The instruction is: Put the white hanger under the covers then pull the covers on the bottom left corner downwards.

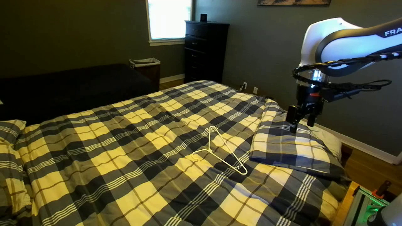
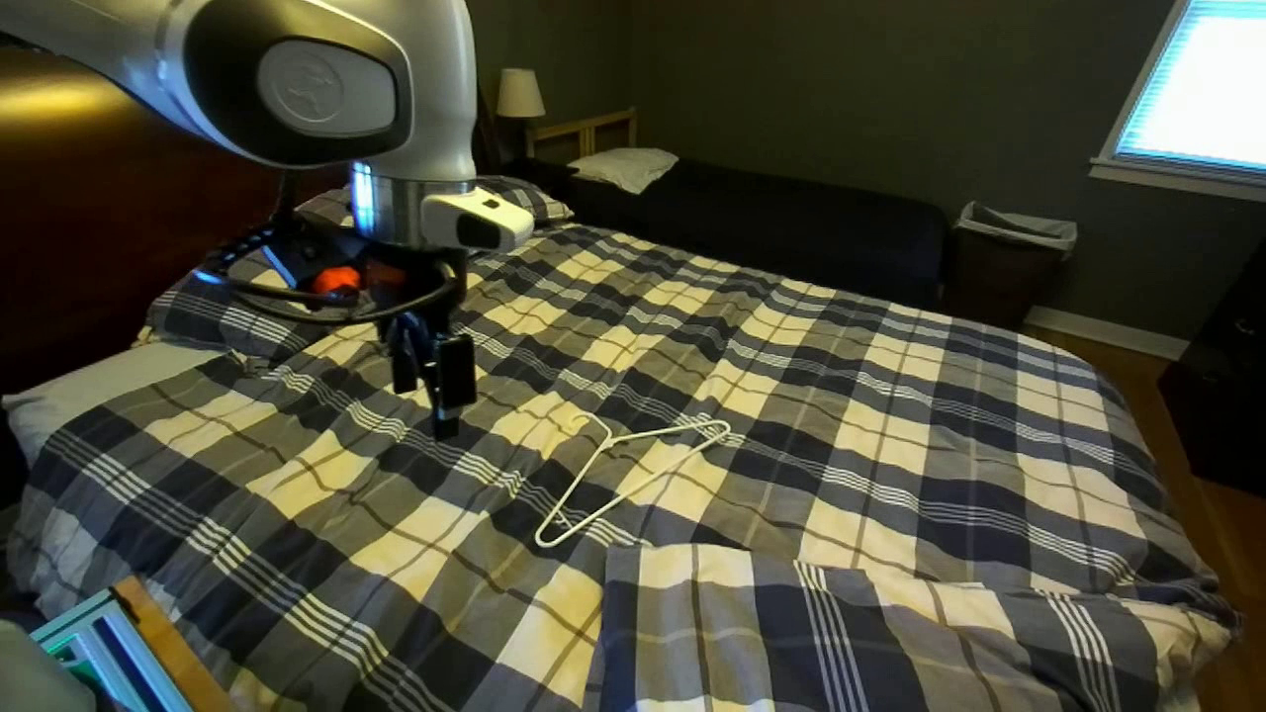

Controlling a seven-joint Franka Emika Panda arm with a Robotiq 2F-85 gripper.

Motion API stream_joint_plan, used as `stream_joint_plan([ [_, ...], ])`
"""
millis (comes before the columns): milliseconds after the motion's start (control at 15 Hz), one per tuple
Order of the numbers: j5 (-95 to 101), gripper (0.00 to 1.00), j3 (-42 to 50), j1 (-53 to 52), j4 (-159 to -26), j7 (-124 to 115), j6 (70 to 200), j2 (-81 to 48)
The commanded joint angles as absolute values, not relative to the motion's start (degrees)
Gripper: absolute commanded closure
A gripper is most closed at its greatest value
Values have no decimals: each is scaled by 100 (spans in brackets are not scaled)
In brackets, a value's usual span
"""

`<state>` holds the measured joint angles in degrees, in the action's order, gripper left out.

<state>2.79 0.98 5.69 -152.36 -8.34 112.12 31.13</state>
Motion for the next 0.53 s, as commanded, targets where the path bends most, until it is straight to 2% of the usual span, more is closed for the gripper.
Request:
stream_joint_plan([
  [0,644,0,5,541,-14866,-717,12037,2224],
  [267,739,0,-66,346,-14541,-493,13171,1341],
  [467,550,0,-65,137,-14057,-88,13529,520],
])
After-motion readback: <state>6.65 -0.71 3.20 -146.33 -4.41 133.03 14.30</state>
